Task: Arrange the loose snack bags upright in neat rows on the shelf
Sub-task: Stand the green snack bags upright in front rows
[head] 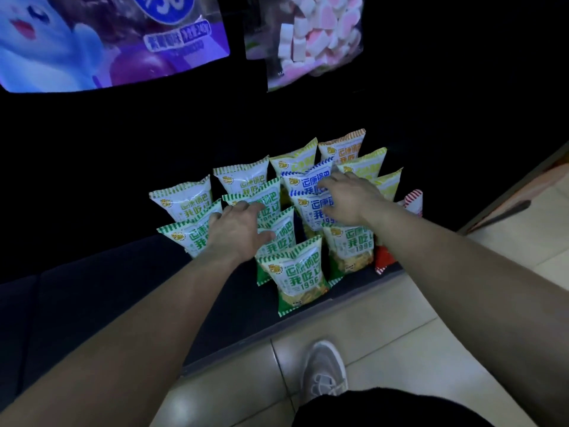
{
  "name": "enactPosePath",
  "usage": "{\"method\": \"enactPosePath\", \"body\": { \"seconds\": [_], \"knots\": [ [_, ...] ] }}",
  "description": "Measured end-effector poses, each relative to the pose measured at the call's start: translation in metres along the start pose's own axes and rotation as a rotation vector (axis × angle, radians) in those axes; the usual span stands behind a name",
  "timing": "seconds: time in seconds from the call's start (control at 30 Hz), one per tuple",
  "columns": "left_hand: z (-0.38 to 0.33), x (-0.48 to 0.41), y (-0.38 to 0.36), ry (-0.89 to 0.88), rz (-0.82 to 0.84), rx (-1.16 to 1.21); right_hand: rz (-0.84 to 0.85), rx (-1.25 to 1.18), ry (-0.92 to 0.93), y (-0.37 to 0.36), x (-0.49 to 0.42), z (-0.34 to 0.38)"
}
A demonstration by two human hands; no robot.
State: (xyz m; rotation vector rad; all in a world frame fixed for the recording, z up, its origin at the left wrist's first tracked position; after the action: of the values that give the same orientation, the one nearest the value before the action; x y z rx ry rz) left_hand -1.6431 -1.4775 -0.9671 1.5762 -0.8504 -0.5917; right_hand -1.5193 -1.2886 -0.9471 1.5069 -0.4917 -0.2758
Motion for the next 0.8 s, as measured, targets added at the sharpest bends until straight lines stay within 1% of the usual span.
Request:
{"method": "enactPosePath", "body": {
  "seconds": [0.13, 0.23, 0.4, 0.57, 0.7, 0.8],
  "knots": [
    [0.005, -0.021, -0.014, 0.019, 0.086, 0.094, 0.047, 0.060, 0.027, -0.018, -0.032, 0.005],
    [0.004, -0.026, -0.024, 0.024, 0.144, 0.112, 0.098, 0.074, 0.003, -0.032, -0.042, 0.004],
    [0.002, -0.029, -0.030, 0.040, 0.189, 0.085, 0.062, 0.095, -0.002, -0.038, -0.047, 0.005],
    [-0.002, -0.029, -0.027, 0.066, 0.183, 0.109, 0.003, 0.005, 0.023, -0.026, -0.044, 0.002],
    [-0.003, -0.028, -0.024, 0.067, 0.163, 0.126, -0.041, -0.053, 0.094, -0.022, -0.033, 0.002],
    [-0.003, -0.027, -0.022, 0.084, 0.113, 0.173, -0.088, -0.097, 0.073, -0.021, -0.025, -0.005]
  ]
}}
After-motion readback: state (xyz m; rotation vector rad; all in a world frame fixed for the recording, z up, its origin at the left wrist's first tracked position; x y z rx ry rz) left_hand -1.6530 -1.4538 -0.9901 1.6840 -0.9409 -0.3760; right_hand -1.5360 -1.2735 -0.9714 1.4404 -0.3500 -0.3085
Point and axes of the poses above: each hand's wrist, its own x-axis away from the middle knuckle, its own y-axis out of the back of the hand, z = x × y, the point moved 6 cm from there along -x, towards the middle knuckle, and after that the axes turned 2 degrees about x, right-handed, at the moved point
